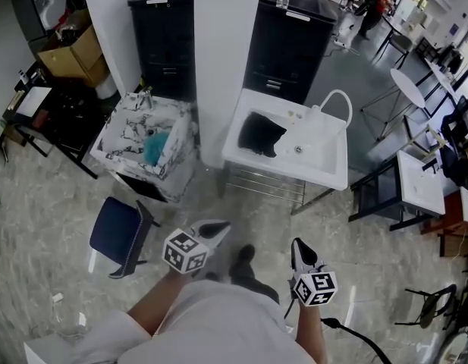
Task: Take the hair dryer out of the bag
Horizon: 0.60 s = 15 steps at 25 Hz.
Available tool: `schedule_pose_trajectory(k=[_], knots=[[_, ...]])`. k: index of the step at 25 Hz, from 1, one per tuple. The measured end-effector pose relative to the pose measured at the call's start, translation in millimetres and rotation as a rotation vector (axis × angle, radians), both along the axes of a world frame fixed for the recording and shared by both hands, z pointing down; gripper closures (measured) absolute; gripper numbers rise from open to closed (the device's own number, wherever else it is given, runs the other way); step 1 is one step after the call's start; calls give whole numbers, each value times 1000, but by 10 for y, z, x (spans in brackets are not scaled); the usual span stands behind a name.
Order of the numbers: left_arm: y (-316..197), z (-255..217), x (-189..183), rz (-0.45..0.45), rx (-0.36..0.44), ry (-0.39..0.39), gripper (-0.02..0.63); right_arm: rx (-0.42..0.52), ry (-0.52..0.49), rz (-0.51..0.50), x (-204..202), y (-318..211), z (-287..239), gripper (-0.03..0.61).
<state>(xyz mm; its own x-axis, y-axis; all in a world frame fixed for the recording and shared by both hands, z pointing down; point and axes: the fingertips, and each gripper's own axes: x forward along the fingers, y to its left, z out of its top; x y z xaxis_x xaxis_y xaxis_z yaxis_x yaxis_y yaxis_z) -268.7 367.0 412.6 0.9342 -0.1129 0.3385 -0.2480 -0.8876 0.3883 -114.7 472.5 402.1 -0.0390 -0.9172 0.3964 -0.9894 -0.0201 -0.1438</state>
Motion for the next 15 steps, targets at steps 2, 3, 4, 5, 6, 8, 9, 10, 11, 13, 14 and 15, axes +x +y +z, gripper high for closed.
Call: schedule_pose_trajectory(k=[2, 3, 4, 5, 6, 8, 9, 10, 11, 13, 14, 15], knots=[[-68, -4, 105, -1, 2, 1, 612, 0, -4, -12, 105, -92, 9, 574], [-109, -1, 159, -1, 4, 0, 612, 1, -5, -23, 151, -145, 13, 574], [-157, 9, 213, -1, 6, -3, 612, 1, -6, -38, 186, -202, 20, 574], [-209, 23, 267, -2, 5, -8, 612, 0, -6, -57, 212, -261, 29, 574], [-262, 42, 323, -5, 4, -13, 612, -1, -5, -75, 237, -321, 44, 574], [-356, 81, 446, -8, -7, -20, 612, -8, -5, -102, 318, -437, 85, 574], [-389, 98, 517, -5, -15, -19, 612, -12, -9, -107, 381, -495, 105, 574], [-413, 106, 594, 0, -25, -13, 612, -15, -16, -109, 454, -551, 121, 574], [-432, 107, 675, 8, -35, -3, 612, -18, -26, -113, 528, -606, 132, 574], [-466, 103, 838, 26, -55, 22, 612, -18, -45, -128, 656, -723, 152, 574], [-485, 108, 915, 36, -67, 33, 612, -18, -51, -139, 709, -782, 171, 574], [-506, 115, 988, 43, -76, 43, 612, -20, -55, -149, 758, -838, 197, 574]])
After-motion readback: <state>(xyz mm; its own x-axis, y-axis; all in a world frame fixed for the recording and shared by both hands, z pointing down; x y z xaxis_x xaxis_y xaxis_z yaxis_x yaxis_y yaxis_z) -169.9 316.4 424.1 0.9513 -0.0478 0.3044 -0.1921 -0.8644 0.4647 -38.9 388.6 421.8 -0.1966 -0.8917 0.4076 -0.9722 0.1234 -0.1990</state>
